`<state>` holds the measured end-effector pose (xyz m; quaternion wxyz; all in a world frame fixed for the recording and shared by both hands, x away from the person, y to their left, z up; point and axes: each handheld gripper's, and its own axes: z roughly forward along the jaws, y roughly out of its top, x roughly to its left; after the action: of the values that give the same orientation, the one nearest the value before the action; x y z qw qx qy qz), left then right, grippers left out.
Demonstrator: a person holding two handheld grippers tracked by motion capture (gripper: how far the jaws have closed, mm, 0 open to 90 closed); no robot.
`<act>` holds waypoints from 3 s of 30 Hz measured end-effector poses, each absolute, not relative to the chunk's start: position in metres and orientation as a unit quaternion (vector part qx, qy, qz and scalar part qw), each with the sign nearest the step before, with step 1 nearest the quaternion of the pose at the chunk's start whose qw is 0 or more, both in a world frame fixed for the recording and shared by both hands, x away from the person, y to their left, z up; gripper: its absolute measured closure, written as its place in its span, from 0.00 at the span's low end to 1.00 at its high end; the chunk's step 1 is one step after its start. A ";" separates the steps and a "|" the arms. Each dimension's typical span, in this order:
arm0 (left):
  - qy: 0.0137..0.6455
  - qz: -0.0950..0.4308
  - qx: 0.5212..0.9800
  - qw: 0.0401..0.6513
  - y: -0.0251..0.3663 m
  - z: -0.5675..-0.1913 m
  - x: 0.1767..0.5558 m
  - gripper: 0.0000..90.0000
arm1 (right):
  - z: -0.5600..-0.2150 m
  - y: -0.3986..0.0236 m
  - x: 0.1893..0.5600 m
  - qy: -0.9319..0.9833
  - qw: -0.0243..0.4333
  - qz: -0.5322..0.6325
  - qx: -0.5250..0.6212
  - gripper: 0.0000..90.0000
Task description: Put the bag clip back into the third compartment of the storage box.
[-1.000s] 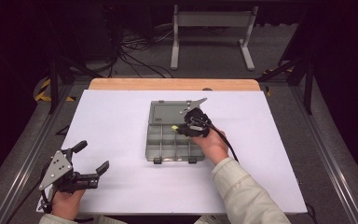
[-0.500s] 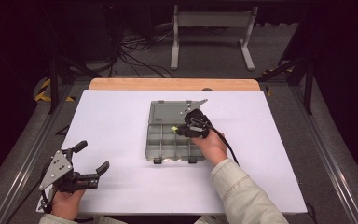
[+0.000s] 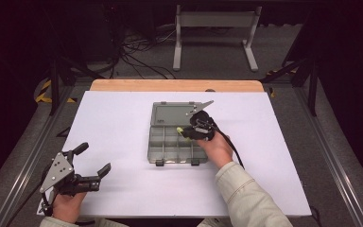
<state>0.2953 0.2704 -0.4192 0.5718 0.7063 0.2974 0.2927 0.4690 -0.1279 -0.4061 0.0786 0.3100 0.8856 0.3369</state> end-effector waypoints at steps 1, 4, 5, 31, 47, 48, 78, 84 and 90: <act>0.297 0.292 0.706 0.572 0.270 -0.419 0.295 0.01 | -0.407 -0.128 0.469 0.886 0.078 0.337 0.310 0.87; 0.297 0.293 0.707 0.572 0.270 -0.419 0.295 0.01 | -0.408 -0.129 0.470 0.885 0.077 0.334 0.315 0.87; 0.297 0.293 0.707 0.572 0.270 -0.419 0.295 0.01 | -0.409 -0.129 0.470 0.884 0.076 0.333 0.318 0.87; 0.297 0.291 0.708 0.572 0.270 -0.419 0.296 0.01 | -0.388 -0.127 0.458 0.870 0.096 0.370 0.311 0.39; 0.298 0.290 0.707 0.572 0.270 -0.419 0.296 0.01 | -0.345 -0.138 0.420 0.860 0.124 0.417 0.268 0.26; 0.298 0.290 0.707 0.572 0.270 -0.419 0.296 0.01 | -0.344 -0.138 0.418 0.861 0.124 0.416 0.266 0.26; 0.298 0.293 0.704 0.574 0.272 -0.417 0.295 0.01 | -0.327 -0.210 0.354 0.813 0.206 0.474 0.267 0.03; 0.298 0.294 0.704 0.574 0.272 -0.416 0.295 0.01 | -0.332 -0.227 0.345 0.802 0.214 0.486 0.272 0.01; 0.296 0.296 0.703 0.575 0.272 -0.416 0.295 0.01 | -0.345 -0.246 0.338 0.779 0.224 0.515 0.278 0.00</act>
<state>0.2945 0.2715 -0.4157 0.5750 0.7033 0.2955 0.2957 0.3376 -0.2463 -0.3453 0.2245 0.2778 0.7792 0.5151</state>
